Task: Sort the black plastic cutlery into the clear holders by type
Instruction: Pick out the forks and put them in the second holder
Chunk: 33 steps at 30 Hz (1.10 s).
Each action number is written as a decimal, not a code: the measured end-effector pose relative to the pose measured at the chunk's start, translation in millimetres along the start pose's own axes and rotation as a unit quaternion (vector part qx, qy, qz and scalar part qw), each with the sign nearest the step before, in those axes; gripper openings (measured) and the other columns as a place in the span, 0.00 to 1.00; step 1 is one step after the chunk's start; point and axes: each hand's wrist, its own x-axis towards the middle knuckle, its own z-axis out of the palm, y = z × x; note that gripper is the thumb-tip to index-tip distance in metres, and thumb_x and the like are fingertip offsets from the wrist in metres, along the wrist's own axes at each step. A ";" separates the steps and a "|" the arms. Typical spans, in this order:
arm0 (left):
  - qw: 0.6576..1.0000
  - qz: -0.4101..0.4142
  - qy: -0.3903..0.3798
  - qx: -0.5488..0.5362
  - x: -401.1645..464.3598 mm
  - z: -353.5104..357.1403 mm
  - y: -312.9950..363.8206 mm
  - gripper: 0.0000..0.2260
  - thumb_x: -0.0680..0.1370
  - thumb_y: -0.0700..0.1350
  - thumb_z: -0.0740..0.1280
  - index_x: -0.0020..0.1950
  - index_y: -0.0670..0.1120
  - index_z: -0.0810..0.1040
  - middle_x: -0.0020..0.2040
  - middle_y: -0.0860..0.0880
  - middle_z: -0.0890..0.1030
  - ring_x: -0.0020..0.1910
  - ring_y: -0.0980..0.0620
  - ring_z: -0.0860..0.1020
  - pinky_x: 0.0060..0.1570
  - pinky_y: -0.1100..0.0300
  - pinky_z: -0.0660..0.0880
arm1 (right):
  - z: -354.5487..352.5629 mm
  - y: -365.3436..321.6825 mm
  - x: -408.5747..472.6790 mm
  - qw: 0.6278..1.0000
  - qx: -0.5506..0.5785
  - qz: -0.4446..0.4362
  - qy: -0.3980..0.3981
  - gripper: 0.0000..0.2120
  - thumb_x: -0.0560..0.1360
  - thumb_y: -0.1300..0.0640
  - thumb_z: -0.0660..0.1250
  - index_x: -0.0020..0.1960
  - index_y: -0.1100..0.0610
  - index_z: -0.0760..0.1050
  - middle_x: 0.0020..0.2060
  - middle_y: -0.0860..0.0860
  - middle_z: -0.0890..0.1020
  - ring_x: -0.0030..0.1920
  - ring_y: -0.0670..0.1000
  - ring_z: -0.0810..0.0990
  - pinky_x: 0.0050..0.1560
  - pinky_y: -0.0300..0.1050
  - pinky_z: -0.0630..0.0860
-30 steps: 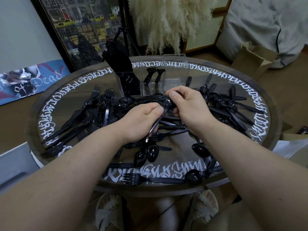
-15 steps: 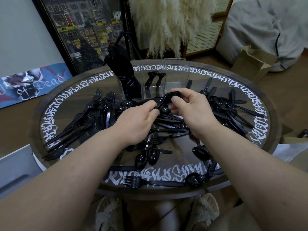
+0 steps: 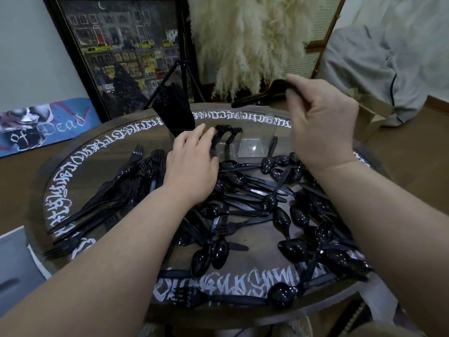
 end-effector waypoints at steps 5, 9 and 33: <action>0.999 -0.015 -0.028 0.017 6.3 7.8 -0.3 0.28 0.81 0.50 0.59 0.78 0.50 0.52 0.79 0.53 0.52 0.76 0.48 0.50 0.69 0.46 0.60 | 42.7 8.5 3.4 0.986 -0.072 -0.051 -0.138 0.10 0.76 0.62 0.62 0.50 0.64 0.81 0.41 0.59 0.83 0.40 0.61 0.81 0.41 0.55 0.79; 1.000 -0.011 -0.022 0.015 7.4 10.0 -3.0 0.27 0.81 0.49 0.59 0.78 0.51 0.52 0.79 0.54 0.51 0.75 0.47 0.49 0.69 0.45 0.59 | 62.7 13.4 -7.8 0.940 -0.114 -0.033 -0.320 0.12 0.78 0.63 0.60 0.58 0.61 0.78 0.51 0.57 0.80 0.51 0.59 0.78 0.52 0.53 0.74; 0.984 0.044 -0.163 0.052 -55.0 -8.7 -45.7 0.30 0.73 0.55 0.71 0.73 0.59 0.65 0.75 0.52 0.62 0.74 0.46 0.56 0.71 0.51 0.57 | -20.4 -16.8 -94.8 0.826 -0.075 0.024 -0.559 0.16 0.76 0.55 0.66 0.63 0.49 0.76 0.57 0.49 0.77 0.55 0.51 0.77 0.55 0.43 0.71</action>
